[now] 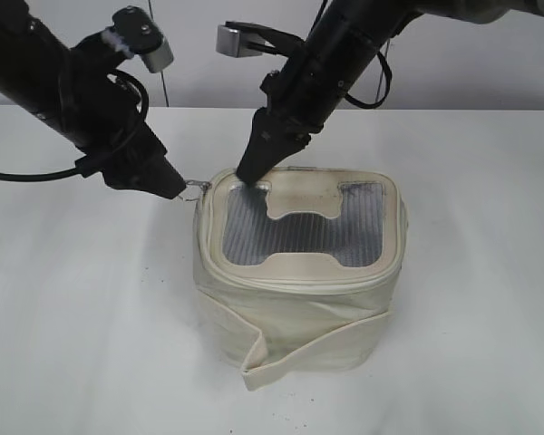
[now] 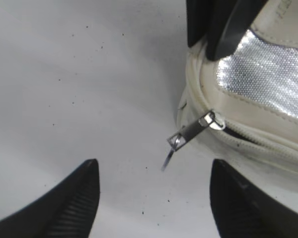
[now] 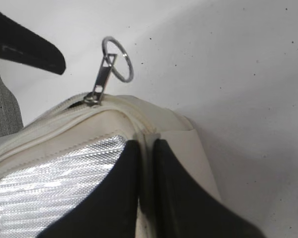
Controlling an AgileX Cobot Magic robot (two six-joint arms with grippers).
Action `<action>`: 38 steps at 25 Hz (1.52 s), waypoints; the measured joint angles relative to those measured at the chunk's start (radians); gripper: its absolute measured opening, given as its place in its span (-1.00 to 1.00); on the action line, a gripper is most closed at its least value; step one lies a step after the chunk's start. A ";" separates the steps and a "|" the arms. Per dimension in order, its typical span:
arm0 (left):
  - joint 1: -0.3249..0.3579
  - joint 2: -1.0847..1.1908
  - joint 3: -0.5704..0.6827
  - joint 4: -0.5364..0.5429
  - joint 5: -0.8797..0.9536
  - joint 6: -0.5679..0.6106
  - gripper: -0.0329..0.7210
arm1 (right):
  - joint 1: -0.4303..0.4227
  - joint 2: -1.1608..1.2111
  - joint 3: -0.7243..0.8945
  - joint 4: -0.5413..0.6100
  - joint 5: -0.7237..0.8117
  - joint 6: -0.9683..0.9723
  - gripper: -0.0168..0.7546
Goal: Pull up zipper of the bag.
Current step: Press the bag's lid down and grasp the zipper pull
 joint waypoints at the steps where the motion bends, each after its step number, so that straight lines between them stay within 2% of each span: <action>1: -0.003 0.000 0.000 0.001 -0.007 0.005 0.49 | 0.000 0.000 0.000 0.000 0.000 0.000 -0.81; 12: -0.026 0.043 -0.001 0.030 -0.055 0.029 0.49 | 0.000 0.000 0.000 -0.001 0.000 0.002 -0.81; 19: -0.072 0.070 -0.003 0.043 -0.113 0.041 0.48 | 0.000 0.000 0.000 -0.002 0.000 0.002 -0.82; 21: -0.080 0.077 -0.003 0.057 -0.124 0.044 0.37 | 0.000 0.000 0.000 -0.002 0.000 0.002 -0.82; 22: -0.082 0.078 -0.003 0.060 -0.127 0.045 0.25 | 0.000 0.000 0.000 -0.003 0.000 0.002 -0.82; 24: -0.084 0.079 -0.003 0.060 -0.130 0.047 -0.10 | 0.000 0.000 0.000 -0.003 0.000 0.002 -0.82; 26: -0.085 0.079 -0.003 0.059 -0.130 0.047 -0.57 | 0.000 0.000 0.000 -0.003 0.000 0.002 -0.82; 27: -0.085 0.079 -0.003 0.059 -0.124 0.047 -0.75 | 0.000 0.000 0.000 -0.003 0.000 0.003 -0.82; 28: -0.085 0.079 -0.003 0.059 -0.115 0.047 -0.85 | 0.000 0.000 0.000 -0.003 0.000 0.003 -0.82; 30: -0.085 0.079 -0.003 0.059 -0.082 0.047 -0.92 | 0.000 0.000 0.000 -0.003 0.000 0.003 -0.82; 38: -0.084 0.067 -0.008 0.088 0.072 -0.070 -0.92 | 0.000 -0.001 0.000 -0.008 0.000 0.018 -0.82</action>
